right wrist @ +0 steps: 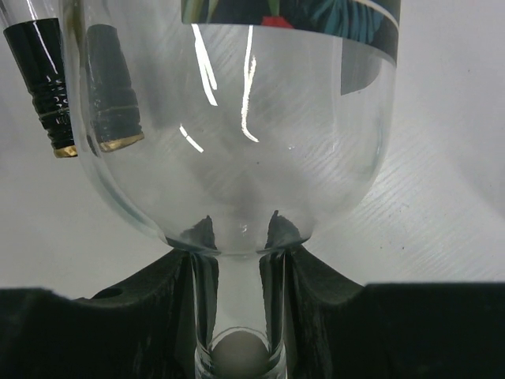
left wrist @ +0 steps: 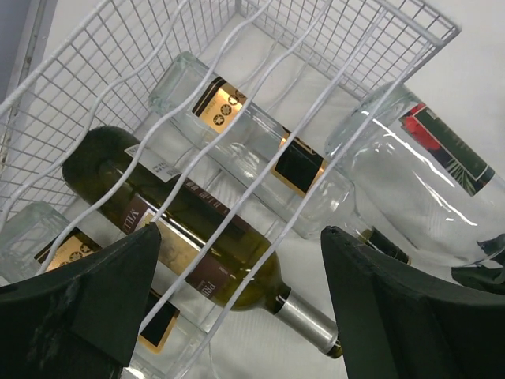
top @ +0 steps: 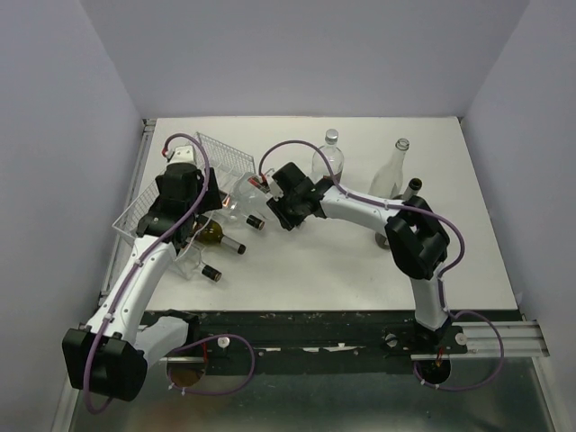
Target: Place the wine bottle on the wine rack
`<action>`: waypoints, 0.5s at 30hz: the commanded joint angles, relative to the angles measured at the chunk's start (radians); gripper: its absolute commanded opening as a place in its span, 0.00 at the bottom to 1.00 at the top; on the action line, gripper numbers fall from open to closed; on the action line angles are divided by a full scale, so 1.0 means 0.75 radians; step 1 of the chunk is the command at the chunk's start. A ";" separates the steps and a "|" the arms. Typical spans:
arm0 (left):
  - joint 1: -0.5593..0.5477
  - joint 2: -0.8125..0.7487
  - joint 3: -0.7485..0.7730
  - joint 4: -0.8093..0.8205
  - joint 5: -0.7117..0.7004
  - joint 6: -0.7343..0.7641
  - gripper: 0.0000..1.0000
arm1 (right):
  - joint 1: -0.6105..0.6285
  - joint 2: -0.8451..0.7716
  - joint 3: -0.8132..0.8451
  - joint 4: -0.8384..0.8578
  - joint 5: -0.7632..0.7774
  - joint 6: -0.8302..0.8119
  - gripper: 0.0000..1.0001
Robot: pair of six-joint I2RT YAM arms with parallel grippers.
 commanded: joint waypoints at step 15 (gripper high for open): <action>0.013 -0.103 -0.297 0.126 -0.015 -0.120 0.92 | 0.013 0.039 0.053 0.545 -0.229 -0.163 0.01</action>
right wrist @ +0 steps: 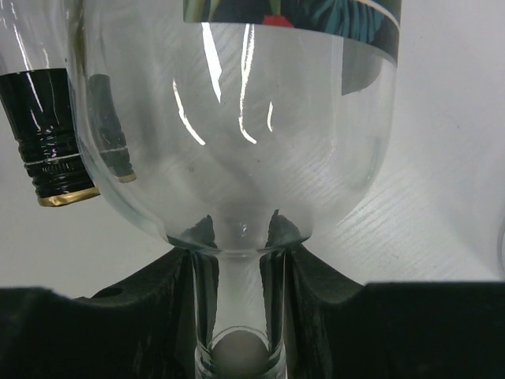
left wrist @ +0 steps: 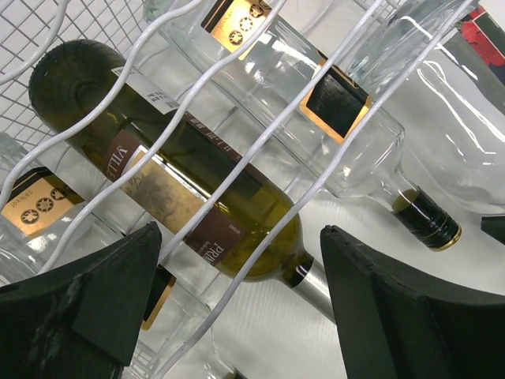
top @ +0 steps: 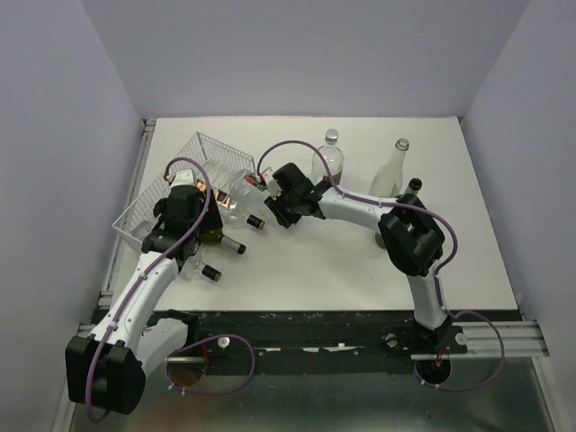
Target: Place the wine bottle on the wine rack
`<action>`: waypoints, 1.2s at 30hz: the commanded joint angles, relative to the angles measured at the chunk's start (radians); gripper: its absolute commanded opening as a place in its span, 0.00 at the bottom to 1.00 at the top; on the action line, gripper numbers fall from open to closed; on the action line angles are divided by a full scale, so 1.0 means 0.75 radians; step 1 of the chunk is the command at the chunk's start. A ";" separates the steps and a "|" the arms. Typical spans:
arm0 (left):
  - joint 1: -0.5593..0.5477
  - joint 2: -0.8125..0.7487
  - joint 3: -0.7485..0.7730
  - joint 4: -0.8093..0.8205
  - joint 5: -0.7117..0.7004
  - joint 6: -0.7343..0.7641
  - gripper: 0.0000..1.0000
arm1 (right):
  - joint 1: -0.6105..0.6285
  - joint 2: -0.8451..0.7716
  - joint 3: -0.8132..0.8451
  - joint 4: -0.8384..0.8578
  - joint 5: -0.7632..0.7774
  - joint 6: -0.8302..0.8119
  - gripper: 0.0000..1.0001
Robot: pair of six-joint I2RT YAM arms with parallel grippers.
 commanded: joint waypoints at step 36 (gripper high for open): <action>0.459 0.669 0.762 0.017 0.104 0.100 0.93 | -0.052 0.193 0.411 0.164 -0.615 0.031 0.01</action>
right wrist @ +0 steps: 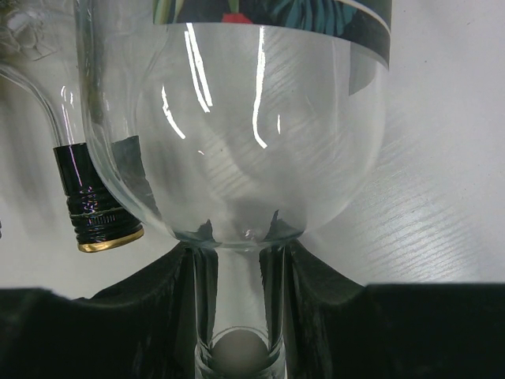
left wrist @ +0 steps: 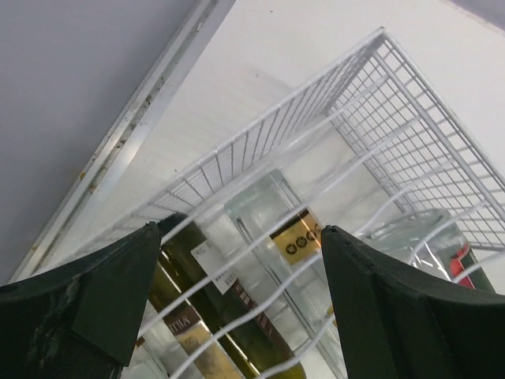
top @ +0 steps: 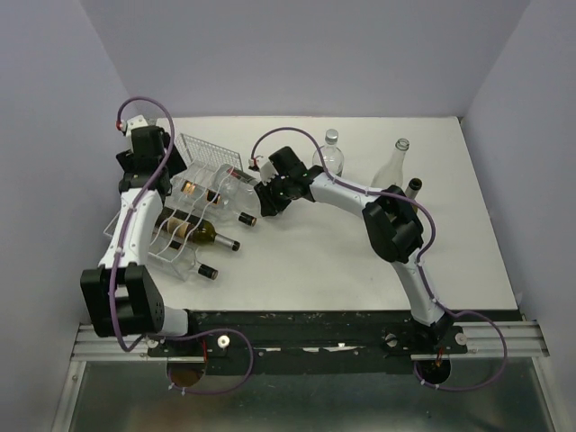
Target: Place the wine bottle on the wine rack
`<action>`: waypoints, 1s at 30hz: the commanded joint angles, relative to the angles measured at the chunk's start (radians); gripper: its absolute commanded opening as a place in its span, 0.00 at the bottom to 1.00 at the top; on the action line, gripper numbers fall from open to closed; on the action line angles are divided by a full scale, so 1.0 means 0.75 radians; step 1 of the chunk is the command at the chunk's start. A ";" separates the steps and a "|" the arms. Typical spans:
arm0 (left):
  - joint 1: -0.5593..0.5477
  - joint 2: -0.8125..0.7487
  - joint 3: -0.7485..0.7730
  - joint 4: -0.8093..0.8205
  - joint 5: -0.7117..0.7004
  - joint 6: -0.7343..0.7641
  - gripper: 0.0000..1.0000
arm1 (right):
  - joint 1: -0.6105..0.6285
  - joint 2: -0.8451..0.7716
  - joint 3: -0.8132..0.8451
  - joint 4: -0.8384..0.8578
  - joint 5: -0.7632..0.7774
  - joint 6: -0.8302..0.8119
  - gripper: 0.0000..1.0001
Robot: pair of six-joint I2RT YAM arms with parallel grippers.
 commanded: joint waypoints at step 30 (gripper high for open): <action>0.283 0.755 0.641 -0.184 0.993 0.449 0.57 | 0.020 -0.058 0.035 0.159 -0.420 0.041 0.01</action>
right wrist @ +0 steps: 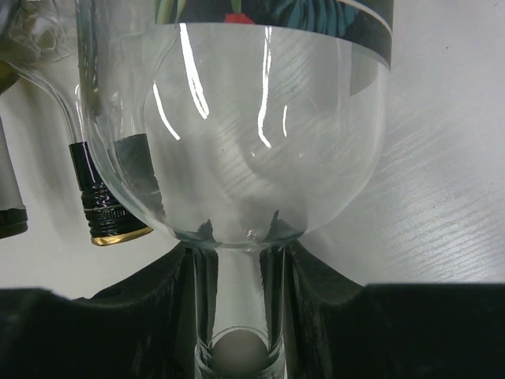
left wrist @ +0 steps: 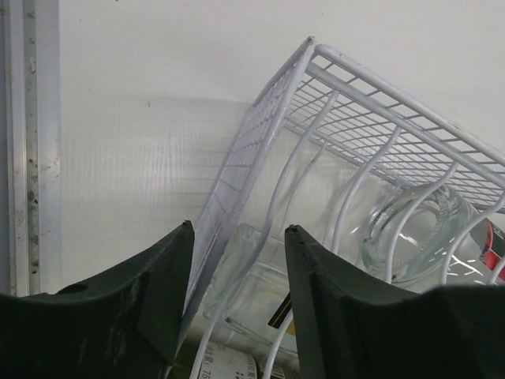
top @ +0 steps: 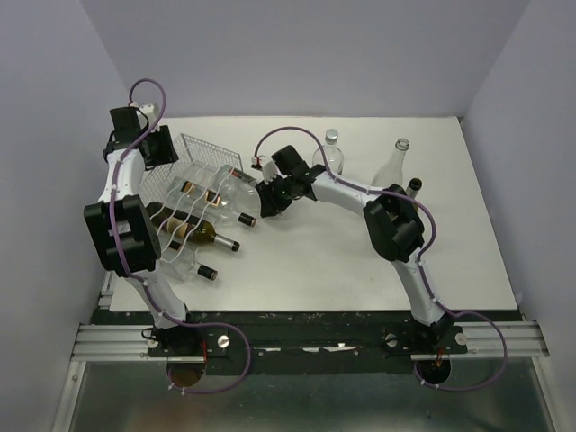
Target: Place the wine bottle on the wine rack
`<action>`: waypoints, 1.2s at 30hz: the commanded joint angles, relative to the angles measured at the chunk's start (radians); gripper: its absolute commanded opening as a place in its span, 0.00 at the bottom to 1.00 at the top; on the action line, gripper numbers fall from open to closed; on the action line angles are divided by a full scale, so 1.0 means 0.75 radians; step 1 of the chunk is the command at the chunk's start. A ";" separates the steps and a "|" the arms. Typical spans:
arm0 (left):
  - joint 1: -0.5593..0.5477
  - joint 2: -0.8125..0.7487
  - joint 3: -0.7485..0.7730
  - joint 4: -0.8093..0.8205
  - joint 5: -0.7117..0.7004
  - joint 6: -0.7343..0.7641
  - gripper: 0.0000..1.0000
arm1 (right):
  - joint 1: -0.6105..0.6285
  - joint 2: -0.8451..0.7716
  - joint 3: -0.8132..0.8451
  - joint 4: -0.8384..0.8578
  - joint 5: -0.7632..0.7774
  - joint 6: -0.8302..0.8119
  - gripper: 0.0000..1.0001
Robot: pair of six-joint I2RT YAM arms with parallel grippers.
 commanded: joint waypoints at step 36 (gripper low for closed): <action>-0.096 -0.056 -0.194 0.103 0.382 -0.067 0.40 | 0.007 0.057 0.105 0.463 -0.253 0.377 0.16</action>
